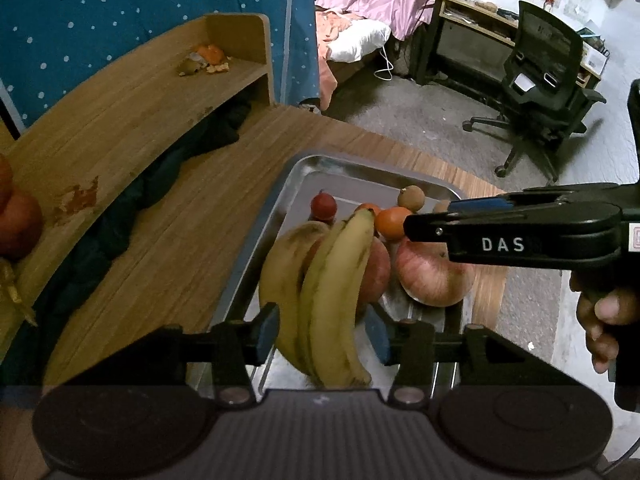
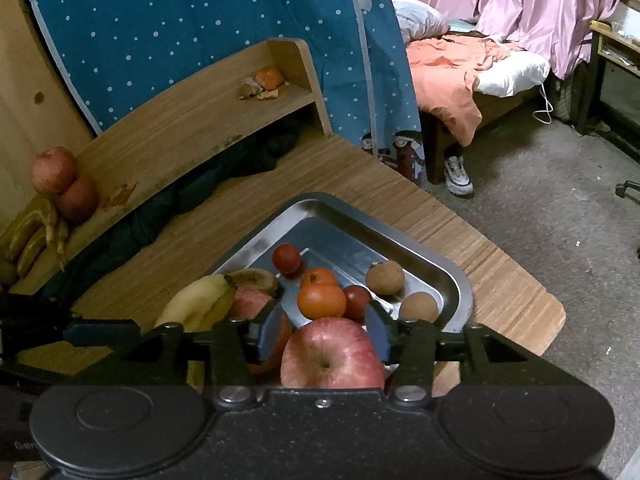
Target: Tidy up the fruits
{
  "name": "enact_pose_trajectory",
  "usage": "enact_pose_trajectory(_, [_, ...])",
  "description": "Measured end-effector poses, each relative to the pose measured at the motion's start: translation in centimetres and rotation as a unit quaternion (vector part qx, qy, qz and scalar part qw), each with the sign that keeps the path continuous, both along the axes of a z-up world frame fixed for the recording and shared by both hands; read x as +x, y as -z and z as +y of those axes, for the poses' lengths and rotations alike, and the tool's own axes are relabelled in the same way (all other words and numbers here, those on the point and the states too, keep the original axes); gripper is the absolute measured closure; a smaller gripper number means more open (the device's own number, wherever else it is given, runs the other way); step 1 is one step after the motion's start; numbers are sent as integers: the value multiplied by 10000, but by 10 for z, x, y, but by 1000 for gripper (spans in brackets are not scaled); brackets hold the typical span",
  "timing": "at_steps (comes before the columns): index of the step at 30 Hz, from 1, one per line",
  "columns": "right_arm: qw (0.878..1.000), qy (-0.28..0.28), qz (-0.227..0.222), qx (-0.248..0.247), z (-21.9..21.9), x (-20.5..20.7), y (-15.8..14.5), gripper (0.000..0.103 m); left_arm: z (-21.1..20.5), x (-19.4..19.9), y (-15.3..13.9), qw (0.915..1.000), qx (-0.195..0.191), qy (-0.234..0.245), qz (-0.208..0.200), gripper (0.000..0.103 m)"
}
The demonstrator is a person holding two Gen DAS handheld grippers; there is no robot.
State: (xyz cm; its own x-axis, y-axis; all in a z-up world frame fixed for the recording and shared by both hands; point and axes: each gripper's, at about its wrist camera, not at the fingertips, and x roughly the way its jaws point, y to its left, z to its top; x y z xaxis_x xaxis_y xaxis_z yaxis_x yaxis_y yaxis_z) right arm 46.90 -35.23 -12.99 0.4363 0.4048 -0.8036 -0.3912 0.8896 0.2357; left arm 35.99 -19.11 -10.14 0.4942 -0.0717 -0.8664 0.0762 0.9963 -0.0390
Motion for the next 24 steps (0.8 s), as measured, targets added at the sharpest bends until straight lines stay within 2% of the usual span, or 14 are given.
enact_pose_trajectory(12, [9995, 223, -202, 54, -3, -29, -13, 28, 12, -27, -15, 9994, 99, -102, -309, 19])
enact_pose_trajectory(14, [9994, 264, -226, 54, -3, -35, -15, 18, 14, -33, -17, 9991, 108, -152, -368, 15])
enact_pose_trajectory(18, [9990, 306, -309, 79, -3, -47, -22, 10, 22, -44, -23, 9982, 124, -298, -502, 5])
enact_pose_trajectory(20, [9988, 337, -359, 67, -2, -52, -26, 6, 27, -49, -25, 9976, 136, -395, -561, 1])
enact_pose_trajectory(24, [9980, 417, -471, 16, -1, -64, -34, 2, 41, -58, -26, 9964, 98, -615, -581, 0])
